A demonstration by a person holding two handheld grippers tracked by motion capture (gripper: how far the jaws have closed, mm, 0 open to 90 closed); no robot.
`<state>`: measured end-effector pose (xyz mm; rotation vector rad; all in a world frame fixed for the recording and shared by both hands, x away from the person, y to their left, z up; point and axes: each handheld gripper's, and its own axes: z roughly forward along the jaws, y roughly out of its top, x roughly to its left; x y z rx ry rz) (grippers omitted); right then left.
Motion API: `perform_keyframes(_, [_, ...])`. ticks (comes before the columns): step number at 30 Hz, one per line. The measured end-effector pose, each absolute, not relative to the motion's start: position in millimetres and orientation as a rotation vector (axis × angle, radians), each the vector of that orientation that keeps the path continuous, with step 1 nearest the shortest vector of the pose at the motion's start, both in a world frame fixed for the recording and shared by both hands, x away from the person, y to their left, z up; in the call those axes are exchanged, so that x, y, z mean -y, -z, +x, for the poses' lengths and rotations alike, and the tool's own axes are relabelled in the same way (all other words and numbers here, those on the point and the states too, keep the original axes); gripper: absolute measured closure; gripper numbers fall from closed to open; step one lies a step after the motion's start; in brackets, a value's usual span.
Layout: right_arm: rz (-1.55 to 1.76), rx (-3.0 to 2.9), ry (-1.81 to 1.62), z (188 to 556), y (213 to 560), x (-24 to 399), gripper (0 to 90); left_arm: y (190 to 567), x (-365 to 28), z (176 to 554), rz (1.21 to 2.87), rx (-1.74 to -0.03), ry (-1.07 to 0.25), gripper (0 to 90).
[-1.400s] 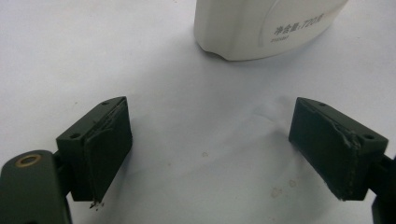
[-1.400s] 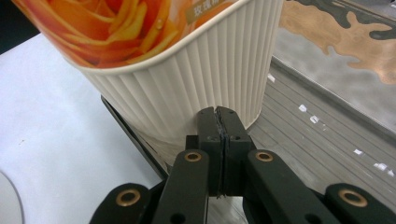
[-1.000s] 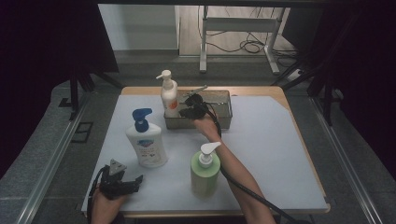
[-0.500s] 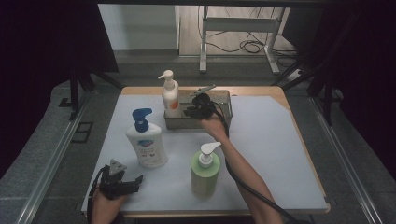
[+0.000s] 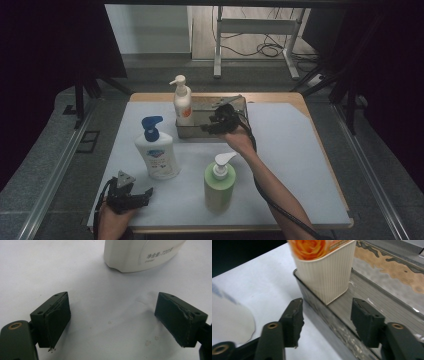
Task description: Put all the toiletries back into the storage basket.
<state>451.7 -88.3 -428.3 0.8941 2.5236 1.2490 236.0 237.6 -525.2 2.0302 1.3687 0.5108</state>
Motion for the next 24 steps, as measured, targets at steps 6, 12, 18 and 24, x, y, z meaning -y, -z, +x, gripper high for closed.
perform_keyframes(6, [0.850, -2.516, -1.245, 437, 424, 99, 28.4, 525, -238, 236, 2.032, -1.369, -0.510, 12.8])
perform_keyframes(12, [0.827, -2.509, -1.233, 425, 422, 111, 21.8, 525, -238, 236, 2.031, -1.369, -0.511, 12.8])
perform_keyframes(18, [0.815, -2.520, -1.202, 414, 424, 129, 15.5, 525, -238, 236, 2.031, -1.369, -0.511, 12.8])
perform_keyframes(24, [0.812, -2.525, -1.206, 406, 424, 142, 13.9, 525, -238, 236, 2.031, -1.370, -0.510, 12.8])
